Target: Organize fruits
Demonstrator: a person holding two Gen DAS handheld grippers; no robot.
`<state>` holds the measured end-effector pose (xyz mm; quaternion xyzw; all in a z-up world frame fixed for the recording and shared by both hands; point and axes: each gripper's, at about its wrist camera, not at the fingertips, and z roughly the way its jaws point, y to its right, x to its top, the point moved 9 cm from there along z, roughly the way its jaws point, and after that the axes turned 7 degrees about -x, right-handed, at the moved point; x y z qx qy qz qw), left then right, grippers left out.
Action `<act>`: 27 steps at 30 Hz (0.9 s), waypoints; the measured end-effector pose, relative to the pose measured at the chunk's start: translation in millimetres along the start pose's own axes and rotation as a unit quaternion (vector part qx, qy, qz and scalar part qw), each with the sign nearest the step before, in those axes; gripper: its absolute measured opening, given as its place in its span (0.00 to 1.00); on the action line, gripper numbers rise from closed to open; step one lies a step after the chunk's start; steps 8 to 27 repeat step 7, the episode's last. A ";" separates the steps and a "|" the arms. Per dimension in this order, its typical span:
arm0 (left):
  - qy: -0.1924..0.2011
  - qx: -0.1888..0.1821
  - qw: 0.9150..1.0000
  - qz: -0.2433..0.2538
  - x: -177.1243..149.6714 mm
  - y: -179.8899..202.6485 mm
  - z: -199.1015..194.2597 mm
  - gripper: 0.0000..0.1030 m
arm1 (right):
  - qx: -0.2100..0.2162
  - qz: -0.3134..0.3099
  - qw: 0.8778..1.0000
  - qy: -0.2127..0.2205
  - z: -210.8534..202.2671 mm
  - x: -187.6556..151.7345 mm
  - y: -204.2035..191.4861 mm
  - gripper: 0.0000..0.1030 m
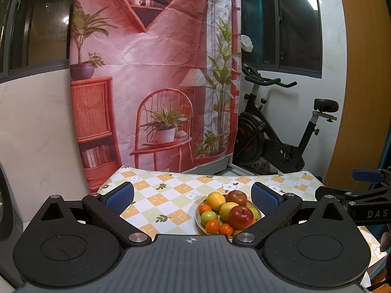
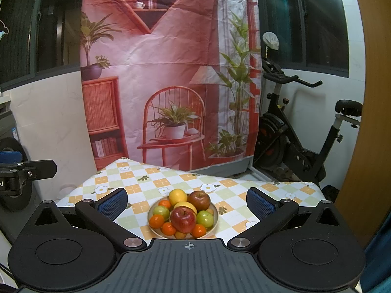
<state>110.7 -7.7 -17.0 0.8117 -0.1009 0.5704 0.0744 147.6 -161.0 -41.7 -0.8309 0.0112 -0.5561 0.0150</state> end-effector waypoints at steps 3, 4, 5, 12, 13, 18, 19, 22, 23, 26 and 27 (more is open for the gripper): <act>0.000 0.000 1.000 0.000 0.4 -0.5 0.3 1.00 | 0.000 0.000 1.000 0.000 0.1 -0.5 -0.5 1.00; -0.001 0.000 1.000 0.000 0.3 -0.3 -0.1 1.00 | 0.000 0.000 1.000 -0.001 0.1 -0.4 -0.2 1.00; -0.001 0.000 1.000 0.000 0.6 -0.6 -0.1 1.00 | 0.000 0.000 1.000 0.000 0.0 -0.6 -1.3 1.00; -0.001 -0.001 1.000 -0.001 0.1 -0.1 -0.3 1.00 | -0.001 0.000 1.000 0.000 0.0 -0.7 -1.4 1.00; -0.001 -0.001 1.000 -0.001 0.1 -0.1 -0.3 1.00 | -0.001 0.000 1.000 0.000 0.0 -0.7 -1.4 1.00; -0.001 -0.001 1.000 -0.001 0.1 -0.1 -0.3 1.00 | -0.001 0.000 1.000 0.000 0.0 -0.7 -1.4 1.00; -0.001 -0.001 1.000 -0.001 0.1 -0.1 -0.3 1.00 | -0.001 0.000 1.000 0.000 0.0 -0.7 -1.4 1.00; -0.001 -0.001 1.000 -0.001 0.1 -0.1 -0.3 1.00 | -0.001 0.000 1.000 0.000 0.0 -0.7 -1.4 1.00; -0.001 -0.001 1.000 -0.001 0.1 -0.1 -0.3 1.00 | -0.001 0.000 1.000 0.000 0.0 -0.7 -1.4 1.00; -0.001 -0.001 1.000 -0.001 0.1 -0.1 -0.3 1.00 | -0.001 0.000 1.000 0.000 0.0 -0.7 -1.4 1.00; -0.001 -0.001 1.000 -0.001 0.1 -0.1 -0.3 1.00 | -0.001 0.000 1.000 0.000 0.0 -0.7 -1.4 1.00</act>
